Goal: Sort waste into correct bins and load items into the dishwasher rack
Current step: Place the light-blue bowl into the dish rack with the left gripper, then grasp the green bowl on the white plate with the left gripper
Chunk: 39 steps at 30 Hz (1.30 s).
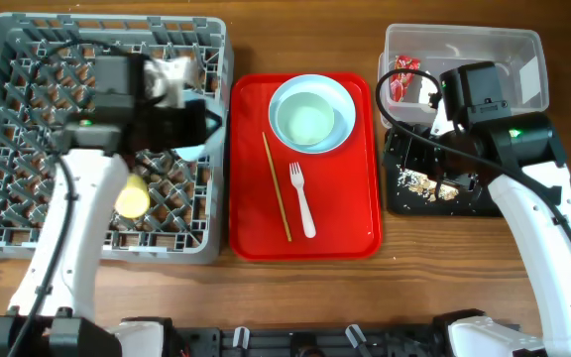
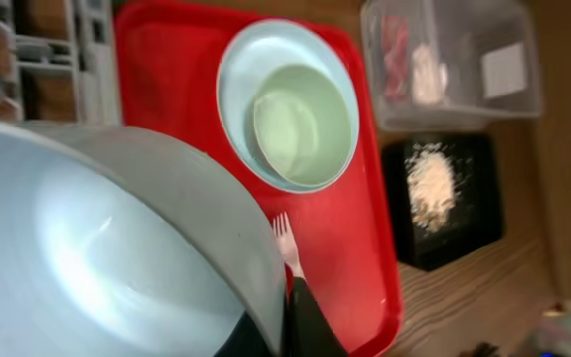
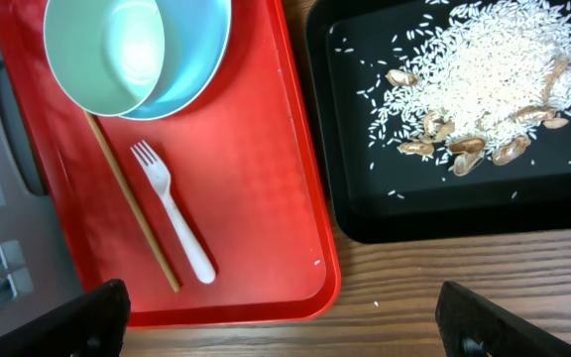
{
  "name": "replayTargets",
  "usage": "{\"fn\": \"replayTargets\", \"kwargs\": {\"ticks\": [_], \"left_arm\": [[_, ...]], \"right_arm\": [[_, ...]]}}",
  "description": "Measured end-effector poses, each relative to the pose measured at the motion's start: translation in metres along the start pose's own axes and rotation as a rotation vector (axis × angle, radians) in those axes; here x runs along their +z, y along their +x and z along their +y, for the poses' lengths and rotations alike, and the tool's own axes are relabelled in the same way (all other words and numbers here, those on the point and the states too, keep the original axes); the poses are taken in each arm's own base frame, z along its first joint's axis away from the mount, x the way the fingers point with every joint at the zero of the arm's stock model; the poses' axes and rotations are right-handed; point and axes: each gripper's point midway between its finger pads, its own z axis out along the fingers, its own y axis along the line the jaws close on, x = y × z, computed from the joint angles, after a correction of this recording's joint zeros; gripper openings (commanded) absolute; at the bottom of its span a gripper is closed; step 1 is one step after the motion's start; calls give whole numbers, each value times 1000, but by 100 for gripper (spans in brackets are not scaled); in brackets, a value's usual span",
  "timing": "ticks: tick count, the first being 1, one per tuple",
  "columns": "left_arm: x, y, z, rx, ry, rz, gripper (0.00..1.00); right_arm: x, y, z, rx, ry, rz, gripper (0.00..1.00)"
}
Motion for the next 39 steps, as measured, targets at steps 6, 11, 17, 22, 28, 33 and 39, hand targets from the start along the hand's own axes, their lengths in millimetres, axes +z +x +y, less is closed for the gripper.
{"fn": "replayTargets", "kwargs": {"ticks": [6,11,17,22,28,33,39], "left_arm": [[-18,-22,45,-141,250,-48,4],[-8,-23,76,-270,384,-32,4],[-16,-30,99,-367,514,-72,13],[-26,-24,126,-459,473,-89,100],[-43,-6,175,-604,319,-106,100],[-61,2,205,-665,220,-148,100],[-103,-17,166,-510,129,-255,100]], "right_arm": [[0,0,0,-3,0,0,100],[0,0,0,-3,0,0,100],[0,0,0,-3,0,0,100],[0,0,0,-3,0,0,100],[0,0,0,-3,0,0,100],[0,0,0,-3,0,0,100],[0,0,0,-3,0,0,100]]}}
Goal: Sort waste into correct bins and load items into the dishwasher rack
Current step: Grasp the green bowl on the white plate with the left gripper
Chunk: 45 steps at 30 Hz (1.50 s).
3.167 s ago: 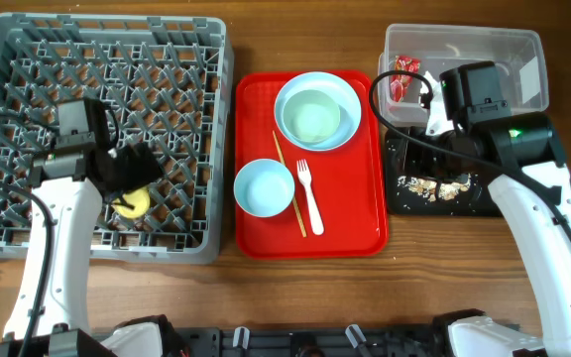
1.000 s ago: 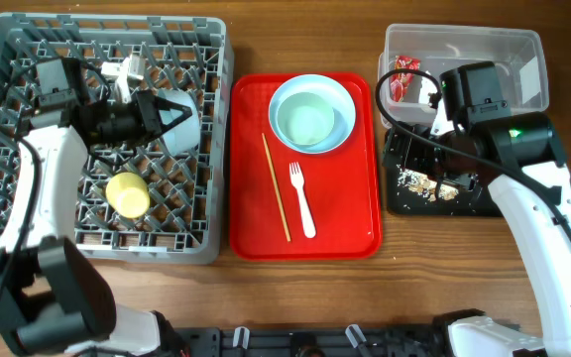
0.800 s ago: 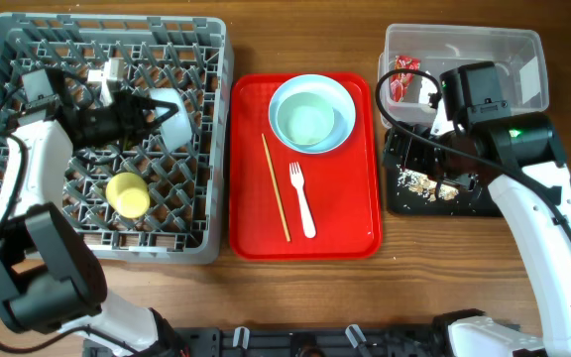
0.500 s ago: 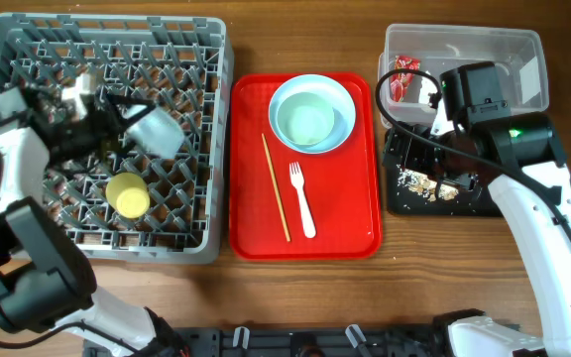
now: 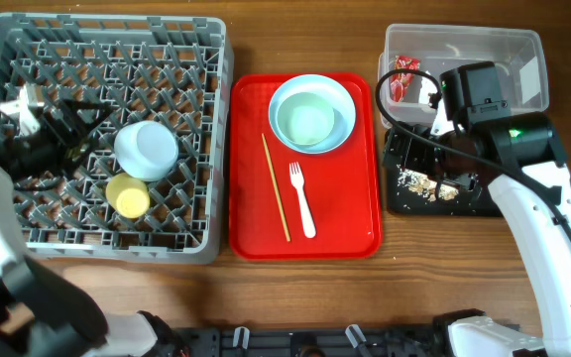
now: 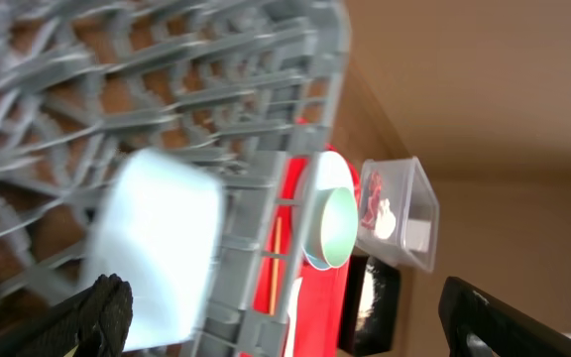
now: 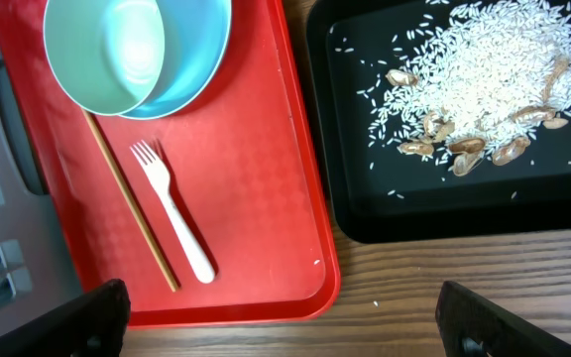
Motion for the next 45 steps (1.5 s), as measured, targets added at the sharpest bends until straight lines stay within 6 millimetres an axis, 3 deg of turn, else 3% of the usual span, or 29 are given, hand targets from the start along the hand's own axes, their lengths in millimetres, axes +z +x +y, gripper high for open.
{"fn": "replayTargets", "kwargs": {"ticks": [2,5,8,13,16,19,21,24,28,30,32,36,40,42,45], "left_arm": [[1,8,-29,92,1,-3,100],[26,30,-78,294,-23,27,100],[66,57,-119,494,-54,61,100],[131,102,-167,752,-96,61,100],[177,130,-175,843,-120,80,100],[216,158,-159,869,-182,155,100],[229,176,-145,859,-258,259,100],[241,174,-168,859,-297,312,100],[230,139,-249,891,-225,203,100],[228,133,-262,898,-205,172,100],[240,136,-253,894,-221,196,100],[291,166,-205,885,-301,326,100],[321,196,-168,885,-355,428,98],[329,206,-157,885,-372,461,91],[336,220,-142,879,-401,506,68]], "right_arm": [[0,0,0,0,0,0,100],[0,1,-1,10,5,5,100],[-1,7,-12,72,64,20,100],[-3,9,-31,173,157,7,100],[-4,7,-40,212,184,1,100],[-6,8,-49,242,203,5,100],[-7,7,-55,262,211,8,100],[-8,6,-61,284,217,7,100],[-8,5,-62,288,219,6,100],[-8,5,-62,288,219,6,100],[-8,5,-62,288,219,6,100],[-8,5,-62,288,219,7,100],[-8,6,-62,280,219,8,100],[-8,5,-62,279,219,7,100],[-8,5,-62,275,219,8,100]]}}
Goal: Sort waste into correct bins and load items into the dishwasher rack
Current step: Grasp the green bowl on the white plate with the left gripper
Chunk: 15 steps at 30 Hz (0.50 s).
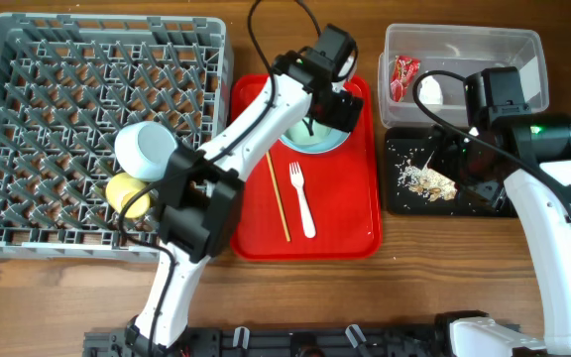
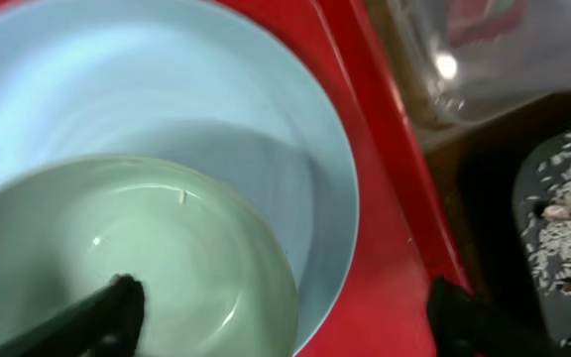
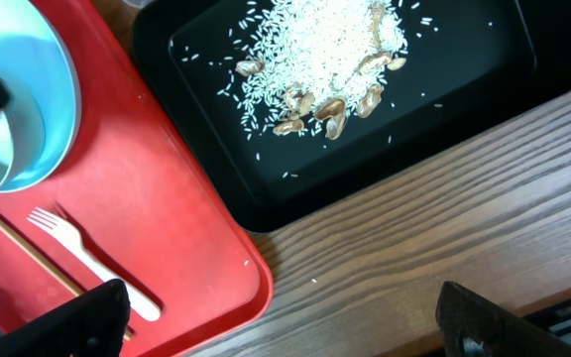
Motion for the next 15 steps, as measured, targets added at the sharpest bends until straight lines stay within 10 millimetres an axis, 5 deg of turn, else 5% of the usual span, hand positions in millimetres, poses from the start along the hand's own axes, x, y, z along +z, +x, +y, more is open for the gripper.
{"fn": "replayTargets", "kwargs": {"ticks": [2,6,10,15], "left_arm": [[11,9,0,9,-12,36,56],[31,27,3,4,-39,104,16],[32,31,4,8,-46,122,4],[28,30,8,14,-74,116,4]], "right_arm": [[0,0,0,-3,0,0,100],[0,0,0,-4,0,0,100],[0,0,0,-9,0,0,100],[0,0,0,-14,0,0,100]]}}
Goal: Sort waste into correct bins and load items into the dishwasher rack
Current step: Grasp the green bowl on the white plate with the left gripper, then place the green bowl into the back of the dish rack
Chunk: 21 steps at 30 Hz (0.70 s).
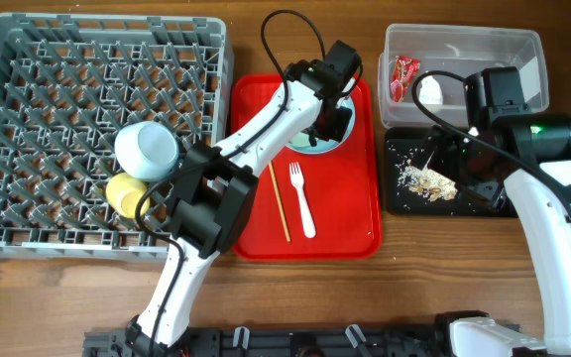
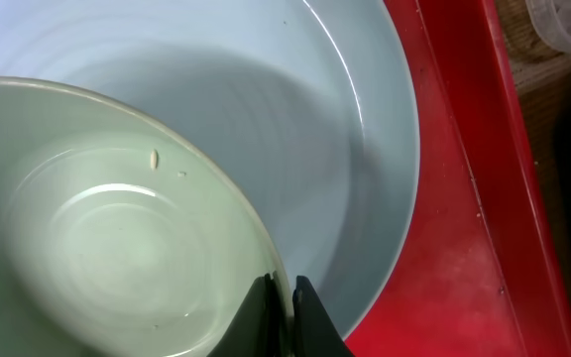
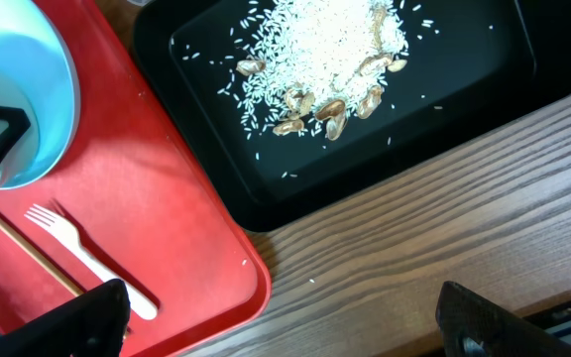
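Note:
On the red tray [image 1: 350, 213] a pale green bowl [image 2: 97, 228] sits nested inside a light blue bowl [image 2: 350, 139]. My left gripper [image 2: 281, 297] is shut on the green bowl's rim, one finger inside and one outside. In the overhead view the left arm covers most of both bowls. A white fork [image 1: 302, 201] and a wooden chopstick [image 1: 277, 188] lie on the tray in front of the bowls. My right gripper [image 3: 281, 322] hangs open over the table edge beside the black tray [image 3: 484, 129] of rice and shells, holding nothing.
The grey dishwasher rack [image 1: 28, 59] at the left holds a light blue cup [image 1: 147, 149] and a yellow cup [image 1: 127, 193]. A clear bin [image 1: 464, 50] with wrappers stands at the back right, behind the black tray.
My left gripper, open just above the nested bowls before, is now lower and shut on the green bowl's rim. The right arm has not moved.
My left gripper first held a light blue cup over the rack. Then the cup lay in the rack and the gripper was open at the rack's left. Later it was open above the bowls on the tray, and now grips the green bowl. The right gripper shifted slightly right, staying open.

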{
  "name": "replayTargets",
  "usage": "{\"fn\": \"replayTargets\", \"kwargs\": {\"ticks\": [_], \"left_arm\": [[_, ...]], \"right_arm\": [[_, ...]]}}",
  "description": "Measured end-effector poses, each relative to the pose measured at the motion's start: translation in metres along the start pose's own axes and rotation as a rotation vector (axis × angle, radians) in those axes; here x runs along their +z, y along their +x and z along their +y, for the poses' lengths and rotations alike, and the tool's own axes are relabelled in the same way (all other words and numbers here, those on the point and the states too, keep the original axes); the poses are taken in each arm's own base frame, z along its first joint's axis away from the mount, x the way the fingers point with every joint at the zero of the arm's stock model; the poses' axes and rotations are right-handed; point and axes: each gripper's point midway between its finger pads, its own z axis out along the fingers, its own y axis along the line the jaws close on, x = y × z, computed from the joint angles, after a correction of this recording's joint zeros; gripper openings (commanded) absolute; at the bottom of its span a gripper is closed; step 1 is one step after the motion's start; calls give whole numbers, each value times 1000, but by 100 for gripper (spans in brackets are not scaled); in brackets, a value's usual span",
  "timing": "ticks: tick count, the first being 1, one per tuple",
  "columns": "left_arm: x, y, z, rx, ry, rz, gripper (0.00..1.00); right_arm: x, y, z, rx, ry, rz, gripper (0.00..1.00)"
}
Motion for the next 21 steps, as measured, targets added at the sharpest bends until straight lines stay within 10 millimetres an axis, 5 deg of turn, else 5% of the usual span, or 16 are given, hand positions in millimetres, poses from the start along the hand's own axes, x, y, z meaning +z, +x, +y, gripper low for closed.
{"fn": "replayTargets", "kwargs": {"ticks": [5,10,16,17,19,21], "left_arm": [[-6,-1,1,1,-6,-9,4],[-48,-11,9,-23,7,-66,4],[-183,-37,69,-143,80,-323,4],[-226,-37,98,-195,114,-408,4],[-259,-31,127,-237,179,-462,4],[-270,-22,151,-283,246,-469,4]], "right_arm": [[0,0,0,-1,0,0,100],[0,0,0,-12,0,0,100],[0,0,0,-23,0,0,100],[0,0,0,-23,0,0,100],[0,0,0,-23,0,0,100],[0,0,0,-23,0,0,100]]}}
